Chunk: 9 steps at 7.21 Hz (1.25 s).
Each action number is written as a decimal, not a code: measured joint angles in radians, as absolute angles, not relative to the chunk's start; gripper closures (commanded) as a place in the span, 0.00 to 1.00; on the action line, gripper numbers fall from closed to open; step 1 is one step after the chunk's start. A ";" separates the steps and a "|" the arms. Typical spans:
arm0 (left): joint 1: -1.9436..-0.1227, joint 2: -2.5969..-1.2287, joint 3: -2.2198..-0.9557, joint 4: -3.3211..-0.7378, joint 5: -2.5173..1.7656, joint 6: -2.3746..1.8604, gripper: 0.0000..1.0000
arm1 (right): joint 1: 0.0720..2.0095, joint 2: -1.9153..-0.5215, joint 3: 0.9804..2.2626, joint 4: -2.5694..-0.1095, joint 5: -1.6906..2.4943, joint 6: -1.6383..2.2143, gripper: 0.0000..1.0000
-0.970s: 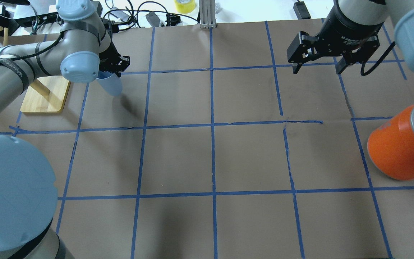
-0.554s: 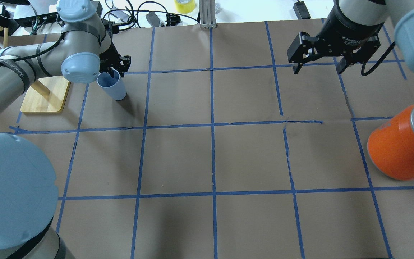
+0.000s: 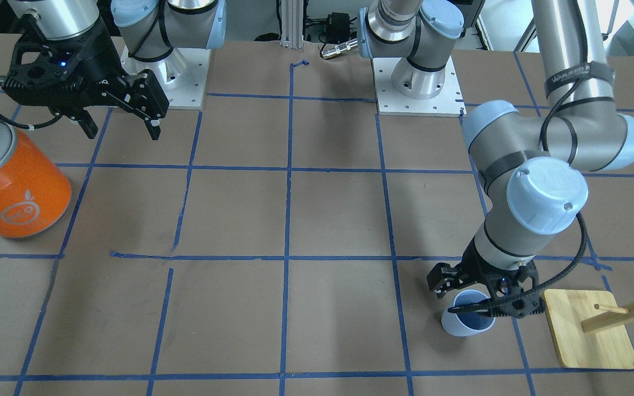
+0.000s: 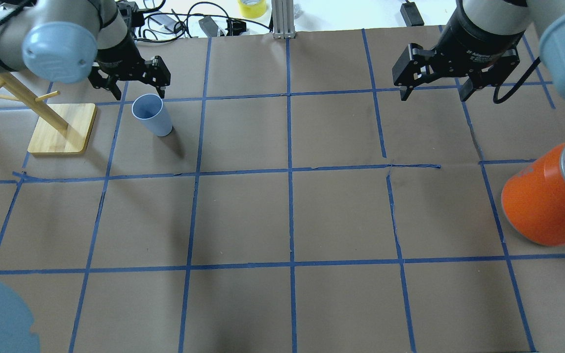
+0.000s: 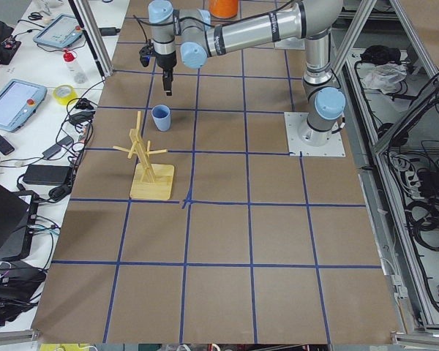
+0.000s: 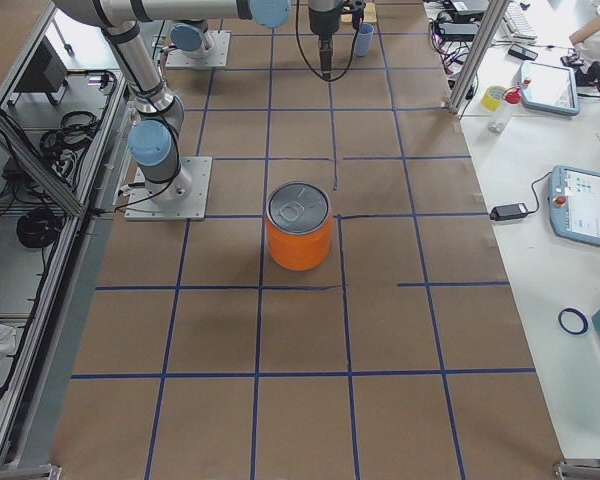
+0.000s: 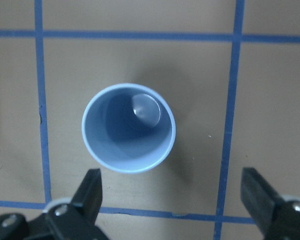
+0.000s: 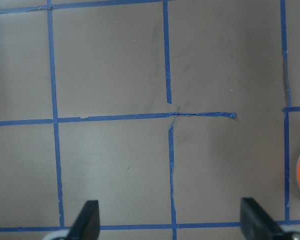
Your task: Flip cup
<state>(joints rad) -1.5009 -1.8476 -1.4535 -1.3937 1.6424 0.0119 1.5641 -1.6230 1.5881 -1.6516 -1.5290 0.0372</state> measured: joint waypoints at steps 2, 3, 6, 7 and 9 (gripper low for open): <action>-1.505 -1.698 -1.481 -1.504 1.640 -0.018 0.00 | 1.565 -1.624 1.589 -1.652 -1.525 0.038 0.00; -1.506 -1.643 -1.519 -1.519 1.635 -0.024 0.00 | 1.565 -1.624 1.589 -1.652 -1.525 0.038 0.00; -1.506 -1.552 -1.575 -1.557 1.594 -0.030 0.00 | 1.564 -1.624 1.589 -1.652 -1.529 0.038 0.00; -1.506 -1.546 -1.584 -1.563 1.588 -0.030 0.00 | 1.565 -1.625 1.590 -1.651 -1.530 0.038 0.00; -1.506 -1.545 -1.594 -1.564 1.589 -0.031 0.00 | 1.566 -1.626 1.591 -1.652 -1.528 0.038 0.00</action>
